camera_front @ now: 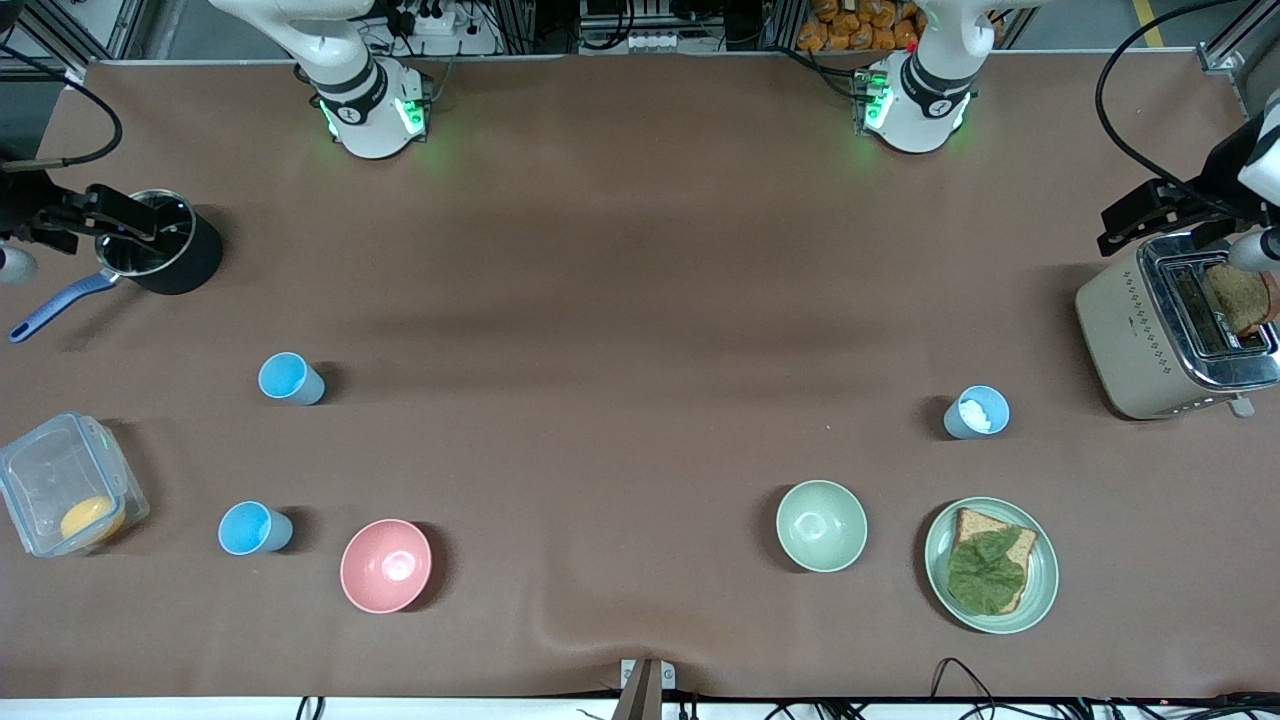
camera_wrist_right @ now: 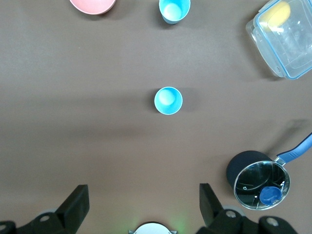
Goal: Stack blue cups with both arms
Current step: 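Reach and grasp a light-blue cup with each gripper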
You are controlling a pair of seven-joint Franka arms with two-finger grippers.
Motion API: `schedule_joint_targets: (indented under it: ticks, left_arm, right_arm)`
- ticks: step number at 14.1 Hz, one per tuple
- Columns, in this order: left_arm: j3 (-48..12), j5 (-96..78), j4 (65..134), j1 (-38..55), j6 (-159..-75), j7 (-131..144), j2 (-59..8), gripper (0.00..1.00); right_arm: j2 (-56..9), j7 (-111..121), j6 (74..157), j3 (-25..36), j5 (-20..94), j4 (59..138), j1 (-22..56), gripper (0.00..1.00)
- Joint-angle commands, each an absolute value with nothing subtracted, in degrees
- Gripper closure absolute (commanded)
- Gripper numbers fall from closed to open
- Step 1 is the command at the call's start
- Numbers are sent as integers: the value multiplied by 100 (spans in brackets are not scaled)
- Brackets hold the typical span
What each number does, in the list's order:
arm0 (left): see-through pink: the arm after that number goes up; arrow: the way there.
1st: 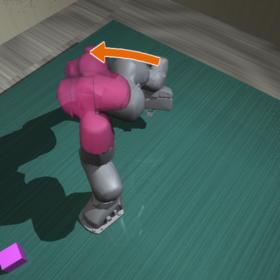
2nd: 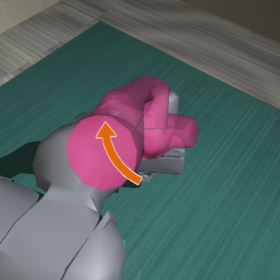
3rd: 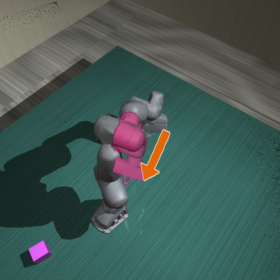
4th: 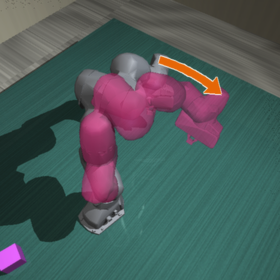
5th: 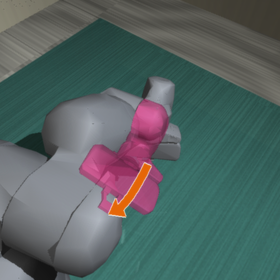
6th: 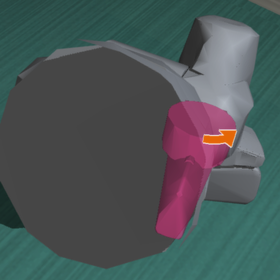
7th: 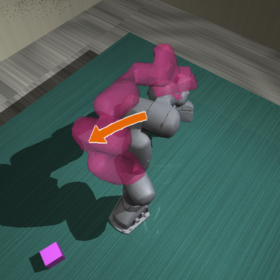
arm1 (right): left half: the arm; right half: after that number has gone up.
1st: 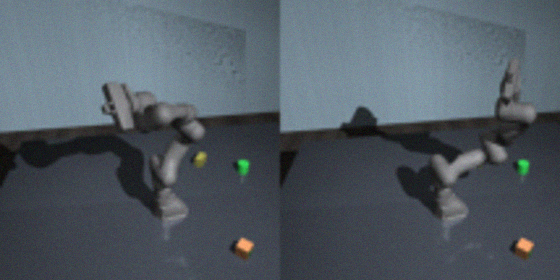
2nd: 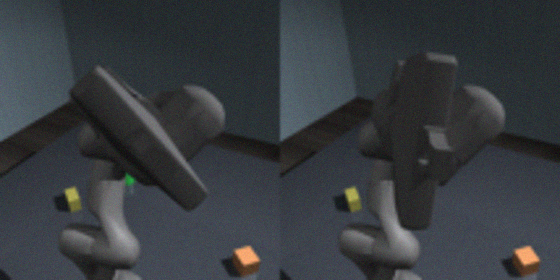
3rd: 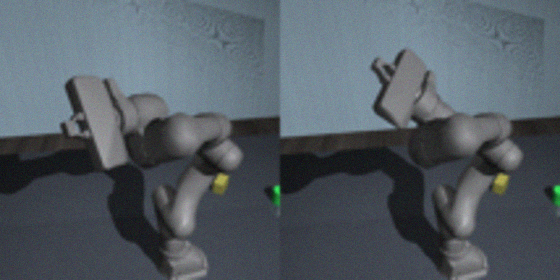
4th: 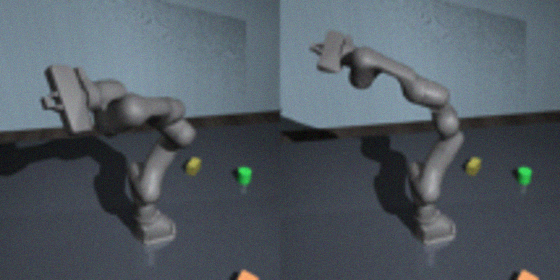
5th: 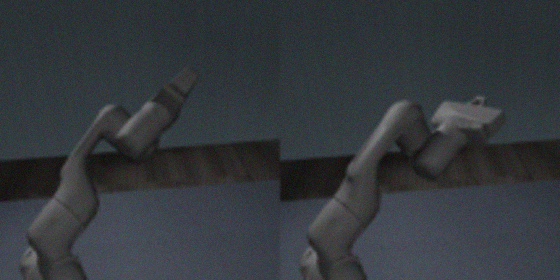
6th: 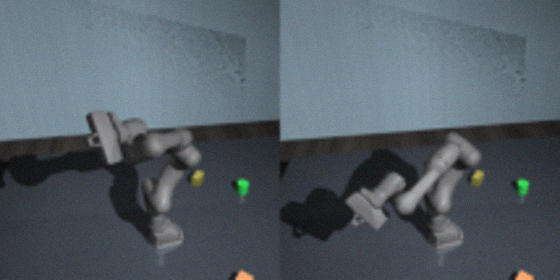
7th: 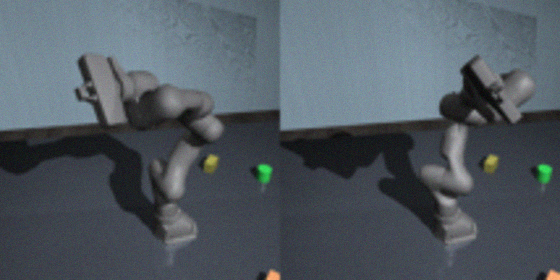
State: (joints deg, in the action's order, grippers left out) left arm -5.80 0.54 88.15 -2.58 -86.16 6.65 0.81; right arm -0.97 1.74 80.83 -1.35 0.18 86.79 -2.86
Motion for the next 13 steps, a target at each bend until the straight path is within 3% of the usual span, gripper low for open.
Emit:
schedule_joint_targets:
  ticks: [1,6,10,13]
  left_arm:
    - [-589,9,8692,-308,-8473,501,70,0]
    - [-580,35,8754,-351,-8543,475,-498,0]
    - [-589,44,8946,-554,-9262,404,-1404,0]
    - [-589,53,9560,-764,-10305,404,-1714,0]
  right_arm:
    - [70,202,8086,-202,35,8842,-396,0]
    - [-70,202,8103,-185,35,8850,-430,0]
    - [-974,255,8735,-193,87,8868,-712,0]
    - [-1606,255,9271,-193,18,8903,-808,0]
